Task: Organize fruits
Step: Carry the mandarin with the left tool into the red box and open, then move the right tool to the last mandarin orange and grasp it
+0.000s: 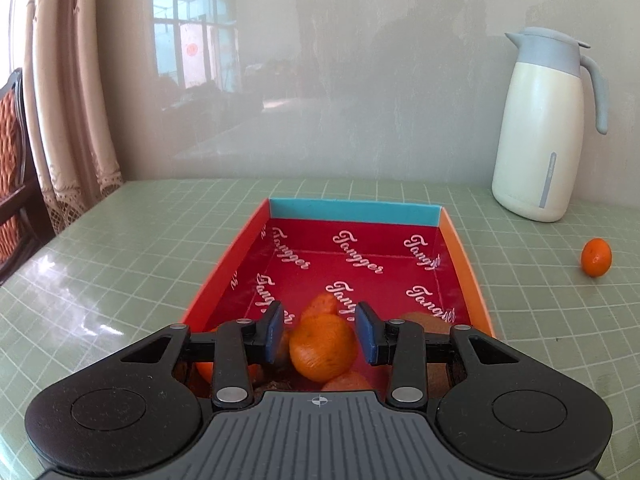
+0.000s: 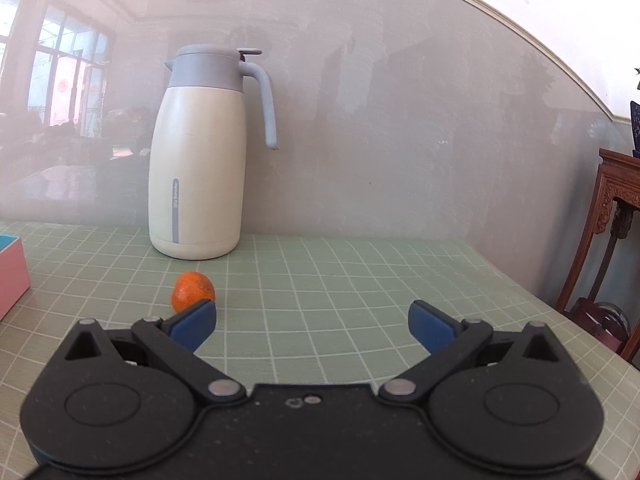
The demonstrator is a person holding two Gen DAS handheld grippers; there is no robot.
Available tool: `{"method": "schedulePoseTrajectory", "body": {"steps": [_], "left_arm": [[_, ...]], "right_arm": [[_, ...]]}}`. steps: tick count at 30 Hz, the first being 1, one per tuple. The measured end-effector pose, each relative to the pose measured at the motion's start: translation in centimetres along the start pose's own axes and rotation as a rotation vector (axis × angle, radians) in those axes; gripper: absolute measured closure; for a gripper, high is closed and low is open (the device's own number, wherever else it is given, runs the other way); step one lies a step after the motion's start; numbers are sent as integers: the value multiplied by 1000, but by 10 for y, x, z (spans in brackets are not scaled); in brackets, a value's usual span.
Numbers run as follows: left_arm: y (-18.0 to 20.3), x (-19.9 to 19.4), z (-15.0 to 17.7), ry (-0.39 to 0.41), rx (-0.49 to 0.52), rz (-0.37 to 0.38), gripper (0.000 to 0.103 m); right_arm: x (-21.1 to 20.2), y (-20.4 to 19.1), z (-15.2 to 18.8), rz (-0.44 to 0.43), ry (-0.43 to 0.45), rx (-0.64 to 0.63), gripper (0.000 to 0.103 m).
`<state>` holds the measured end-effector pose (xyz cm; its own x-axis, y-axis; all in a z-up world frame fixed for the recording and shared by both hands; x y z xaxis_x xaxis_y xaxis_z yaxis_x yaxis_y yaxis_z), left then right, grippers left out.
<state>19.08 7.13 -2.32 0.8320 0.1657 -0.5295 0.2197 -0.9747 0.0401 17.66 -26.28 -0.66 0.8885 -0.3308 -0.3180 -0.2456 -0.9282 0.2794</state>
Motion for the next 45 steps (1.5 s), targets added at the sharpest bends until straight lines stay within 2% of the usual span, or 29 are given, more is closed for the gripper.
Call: {"method": "schedulePoseTrajectory", "body": {"steps": [7, 8, 11, 14, 18, 27, 30, 37, 45], "left_arm": [[-21, -21, -9, 43, -66, -13, 62], [-26, -25, -9, 52, -74, -19, 59], [-42, -39, -10, 91, -88, -62, 30], [-55, -53, -11, 133, -76, -94, 24], [-74, -64, -6, 139, -96, -125, 9], [-118, -60, 10, 108, -194, -181, 6], [-119, -56, 11, 107, -223, -172, 6], [-117, -62, 9, 161, -202, -182, 6], [-122, -60, 13, 154, -220, -187, 6]], "right_arm": [[-1, 0, -3, -1, 2, 5, 0], [0, 0, -3, -1, 2, 6, 0], [-2, -3, -3, -8, 2, 7, 0], [-5, -8, -3, -16, 4, 3, 0], [-8, -19, -6, -27, 7, -16, 0], [-6, -52, -4, -63, -7, -85, 0], [-4, -62, -3, -80, -13, -101, 0], [13, -70, -1, -105, -49, -104, 0], [37, -71, -7, -144, -81, -66, 0]]}}
Point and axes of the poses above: each gripper's, at about its wrist camera, not at the fingertips, and x roughly the way its jaws point, y to its right, z to its underside, the point moved 8 cm from there along x, roughly the way its jaws point, and after that the axes turned 8 degrees about -x, right-handed, at the moved point
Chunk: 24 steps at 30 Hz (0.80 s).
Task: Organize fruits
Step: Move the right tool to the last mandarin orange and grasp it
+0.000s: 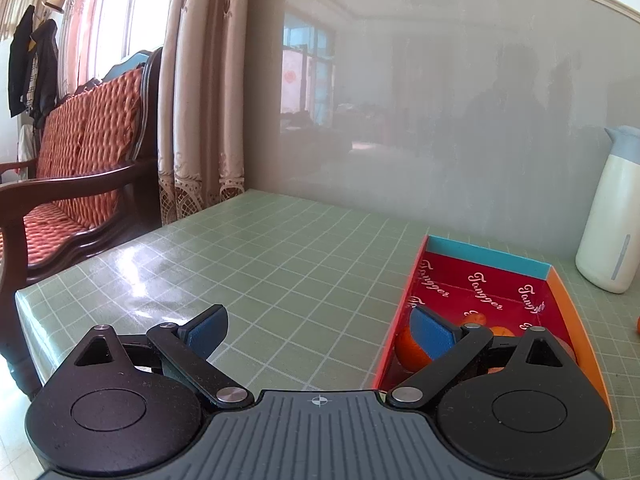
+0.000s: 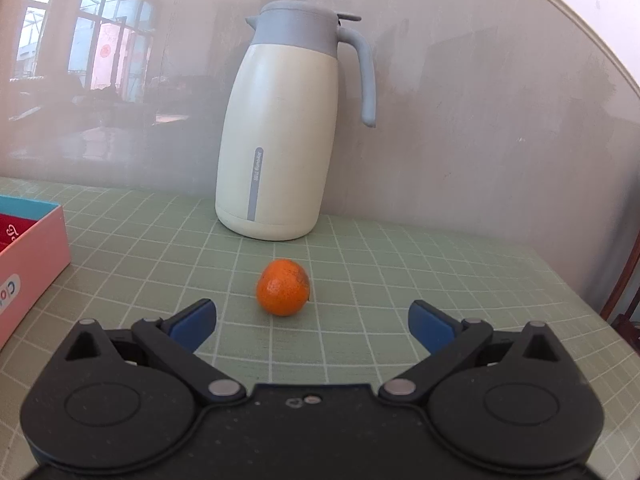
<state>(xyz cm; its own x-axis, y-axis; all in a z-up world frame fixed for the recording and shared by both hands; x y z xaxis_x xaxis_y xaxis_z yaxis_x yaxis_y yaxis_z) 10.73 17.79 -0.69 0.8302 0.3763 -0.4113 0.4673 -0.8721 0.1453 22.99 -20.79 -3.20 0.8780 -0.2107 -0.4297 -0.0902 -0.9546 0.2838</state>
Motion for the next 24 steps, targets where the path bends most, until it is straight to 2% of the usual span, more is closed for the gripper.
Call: {"method": "schedulePoseTrajectory", "body": {"steps": [6, 12, 15, 17, 20, 24], "left_arm": [[-4, -5, -3, 45, 15, -26, 5], [-13, -2, -3, 37, 11, -44, 3], [-17, -1, -2, 34, 13, -54, 3], [-18, 1, -2, 30, 18, -61, 3], [-19, 2, -1, 26, 21, -63, 3], [-19, 2, -1, 26, 24, -62, 3]], "right_arm": [[18, -4, -4, -68, -28, 63, 0], [43, -2, -10, -90, -60, 118, 6], [58, 4, -11, -86, -84, 135, 14], [69, 7, -8, -109, -117, 176, 24], [78, 11, -5, -125, -147, 219, 29], [81, 10, -5, -128, -157, 212, 34]]}}
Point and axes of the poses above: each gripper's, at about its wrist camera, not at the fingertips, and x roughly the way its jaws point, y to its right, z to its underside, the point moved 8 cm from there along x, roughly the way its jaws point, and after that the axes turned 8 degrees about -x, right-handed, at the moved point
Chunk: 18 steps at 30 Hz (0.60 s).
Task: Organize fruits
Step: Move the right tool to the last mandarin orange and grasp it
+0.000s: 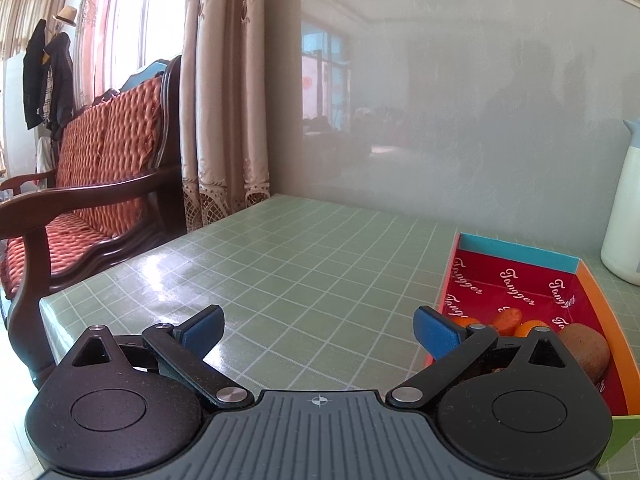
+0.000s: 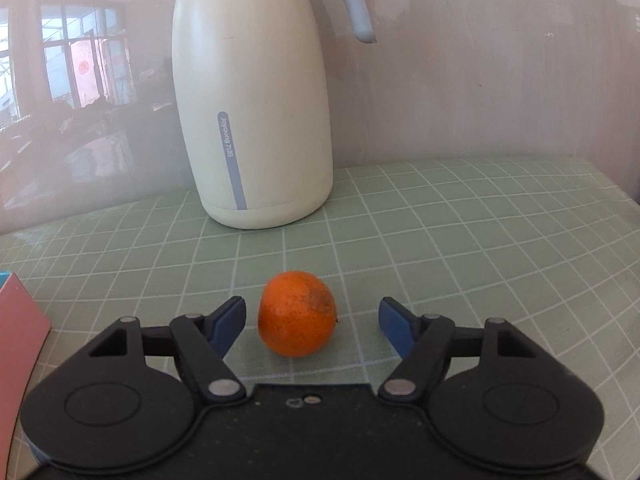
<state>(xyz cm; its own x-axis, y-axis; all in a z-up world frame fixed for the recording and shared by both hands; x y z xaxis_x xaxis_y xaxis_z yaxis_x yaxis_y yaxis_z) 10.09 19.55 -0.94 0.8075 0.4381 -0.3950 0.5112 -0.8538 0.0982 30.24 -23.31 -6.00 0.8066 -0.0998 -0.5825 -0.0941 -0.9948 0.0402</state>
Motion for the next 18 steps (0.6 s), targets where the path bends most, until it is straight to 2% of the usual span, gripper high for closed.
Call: {"method": "schedulePoseTrajectory", "body": {"steps": [1, 6, 8, 18], "left_arm": [[0, 0, 0, -1, 2, -1, 3], [-1, 0, 0, 0, 0, -3, 3], [-1, 0, 1, -1, 1, -5, 3], [-1, -3, 1, 2, -5, -1, 3]], "right_arm": [[0, -1, 1, 0, -3, 0, 41], [-1, -4, 0, -2, 0, -24, 52], [-2, -5, 0, -13, 4, -30, 63], [-17, -6, 0, -59, 15, -28, 63]]}}
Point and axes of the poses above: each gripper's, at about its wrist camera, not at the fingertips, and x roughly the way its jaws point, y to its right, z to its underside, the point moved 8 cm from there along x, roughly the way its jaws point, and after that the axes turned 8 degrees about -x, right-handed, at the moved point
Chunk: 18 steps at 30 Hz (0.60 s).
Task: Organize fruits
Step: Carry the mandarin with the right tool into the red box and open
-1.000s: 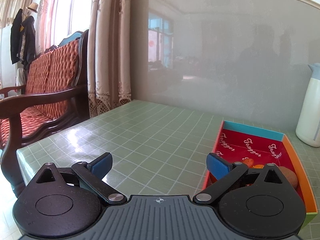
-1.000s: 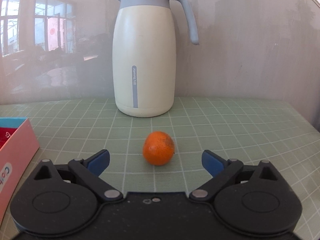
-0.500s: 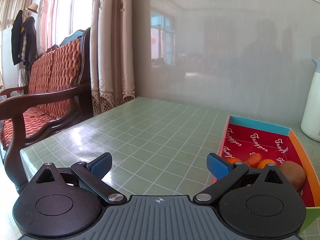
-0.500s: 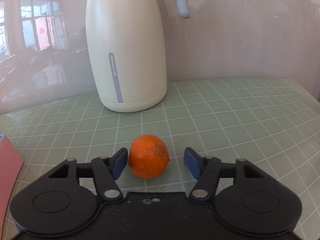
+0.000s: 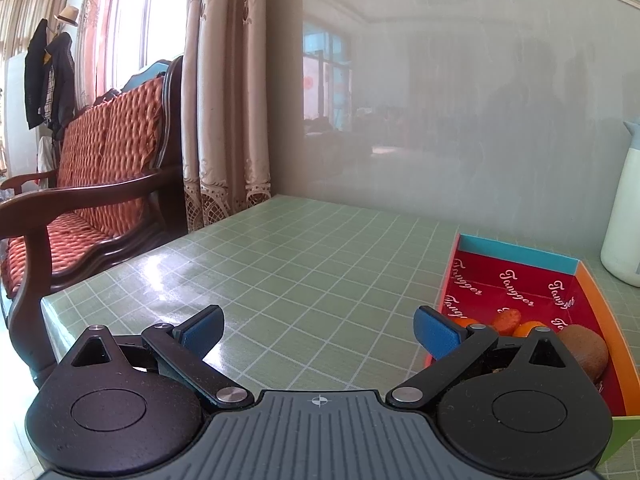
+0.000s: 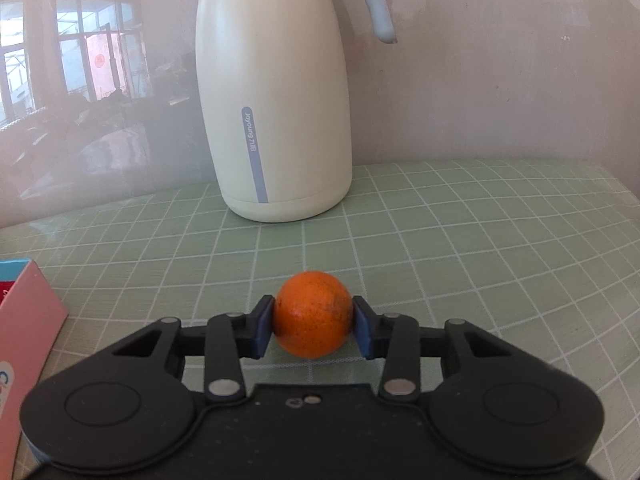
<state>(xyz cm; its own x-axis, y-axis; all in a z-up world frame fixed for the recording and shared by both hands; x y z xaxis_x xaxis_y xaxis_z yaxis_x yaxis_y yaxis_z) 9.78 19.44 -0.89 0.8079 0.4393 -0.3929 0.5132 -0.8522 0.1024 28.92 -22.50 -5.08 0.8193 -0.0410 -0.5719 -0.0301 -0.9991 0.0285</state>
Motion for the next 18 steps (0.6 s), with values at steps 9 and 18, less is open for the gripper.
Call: {"method": "schedulePoseTrajectory", "body": {"steps": [9, 18], "left_arm": [[-1, -5, -2, 13, -2, 6, 3], [-18, -7, -6, 12, -23, -9, 3]], "right_arm": [[-35, -24, -13, -95, 63, -19, 63], [-86, -119, -25, -301, 153, -158, 63]]}}
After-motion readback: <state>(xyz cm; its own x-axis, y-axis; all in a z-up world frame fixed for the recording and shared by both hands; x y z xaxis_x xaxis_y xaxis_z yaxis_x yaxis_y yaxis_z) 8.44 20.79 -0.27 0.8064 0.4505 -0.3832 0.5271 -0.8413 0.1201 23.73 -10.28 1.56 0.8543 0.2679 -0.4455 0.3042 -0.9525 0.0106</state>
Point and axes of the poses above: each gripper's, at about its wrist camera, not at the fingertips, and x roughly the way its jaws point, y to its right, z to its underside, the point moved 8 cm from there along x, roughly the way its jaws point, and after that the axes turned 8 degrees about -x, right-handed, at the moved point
